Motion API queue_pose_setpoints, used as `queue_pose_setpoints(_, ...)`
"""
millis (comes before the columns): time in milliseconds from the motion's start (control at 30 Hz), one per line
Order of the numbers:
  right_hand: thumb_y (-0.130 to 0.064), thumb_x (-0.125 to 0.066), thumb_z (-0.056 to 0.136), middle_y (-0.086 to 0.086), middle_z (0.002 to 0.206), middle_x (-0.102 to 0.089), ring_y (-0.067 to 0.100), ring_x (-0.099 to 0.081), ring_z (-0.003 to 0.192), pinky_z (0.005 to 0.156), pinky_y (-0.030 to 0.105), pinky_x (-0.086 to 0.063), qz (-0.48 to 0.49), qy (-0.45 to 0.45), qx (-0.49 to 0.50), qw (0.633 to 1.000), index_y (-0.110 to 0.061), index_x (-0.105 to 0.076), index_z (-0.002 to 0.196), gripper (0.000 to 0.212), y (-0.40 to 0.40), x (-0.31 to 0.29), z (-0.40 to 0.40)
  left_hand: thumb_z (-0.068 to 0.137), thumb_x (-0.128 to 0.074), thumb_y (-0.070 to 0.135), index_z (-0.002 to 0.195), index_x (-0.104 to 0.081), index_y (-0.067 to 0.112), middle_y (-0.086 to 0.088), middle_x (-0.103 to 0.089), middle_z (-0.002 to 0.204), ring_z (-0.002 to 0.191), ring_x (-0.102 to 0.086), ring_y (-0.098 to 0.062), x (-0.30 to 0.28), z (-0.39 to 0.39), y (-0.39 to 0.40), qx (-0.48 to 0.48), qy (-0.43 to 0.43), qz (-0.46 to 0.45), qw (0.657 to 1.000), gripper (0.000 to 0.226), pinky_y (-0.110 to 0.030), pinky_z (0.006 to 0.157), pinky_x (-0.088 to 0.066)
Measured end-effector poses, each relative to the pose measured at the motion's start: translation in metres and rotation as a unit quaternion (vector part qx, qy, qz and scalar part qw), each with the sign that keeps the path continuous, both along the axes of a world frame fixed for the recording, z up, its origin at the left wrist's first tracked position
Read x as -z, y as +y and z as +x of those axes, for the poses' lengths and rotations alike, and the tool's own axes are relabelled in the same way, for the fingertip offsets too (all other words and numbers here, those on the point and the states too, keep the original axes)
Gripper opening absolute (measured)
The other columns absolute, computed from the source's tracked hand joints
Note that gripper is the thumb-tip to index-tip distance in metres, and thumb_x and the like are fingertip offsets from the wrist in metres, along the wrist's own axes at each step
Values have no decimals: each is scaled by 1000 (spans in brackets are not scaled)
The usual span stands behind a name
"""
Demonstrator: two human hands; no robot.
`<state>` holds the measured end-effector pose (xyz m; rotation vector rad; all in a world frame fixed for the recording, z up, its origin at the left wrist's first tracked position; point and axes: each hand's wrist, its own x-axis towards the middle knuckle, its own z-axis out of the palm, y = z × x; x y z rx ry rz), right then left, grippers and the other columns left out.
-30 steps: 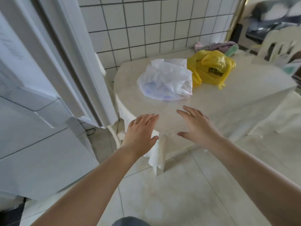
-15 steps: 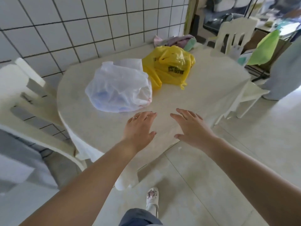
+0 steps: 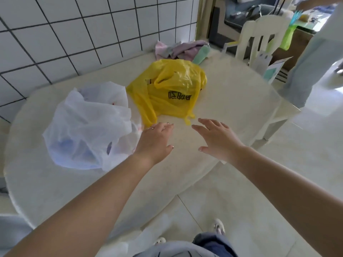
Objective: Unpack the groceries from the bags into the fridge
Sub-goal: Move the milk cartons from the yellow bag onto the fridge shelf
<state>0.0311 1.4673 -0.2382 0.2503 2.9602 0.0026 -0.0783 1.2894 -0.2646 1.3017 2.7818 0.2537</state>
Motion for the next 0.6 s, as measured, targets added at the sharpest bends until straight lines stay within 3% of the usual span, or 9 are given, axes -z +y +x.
queue_pose_setpoints(133, -44, -59, 87, 0, 158, -12, 21, -14, 144, 115, 45, -22, 13, -3, -54, 998, -31, -16, 149, 76, 64, 8, -39, 85, -61, 39, 143, -33, 22, 2, -37, 147, 133, -37, -24, 12, -22, 53, -58, -9, -13, 998, 66, -38, 102, -40)
queue_pose_setpoints(333, -45, -60, 86, 2, 157, -13, 23, -15, 144, 114, 46, -23, 15, -36, -165, 986, -29, -19, 148, 76, 142, 19, -99, 90, -56, 38, 147, -27, 24, 6, -29, 151, 139, -28, -19, 15, -35, 120, -160, -31, -27, 986, 65, -34, 103, -35)
queue_pose_setpoints(600, -42, -57, 89, 4, 157, -11, 24, -15, 144, 114, 35, -21, 24, -60, -311, 948, -25, -14, 150, 77, 175, 27, -188, 86, -60, 37, 144, -32, 23, 2, -34, 149, 137, -33, -23, 29, -80, 158, -275, -65, -23, 959, 66, -41, 107, -36)
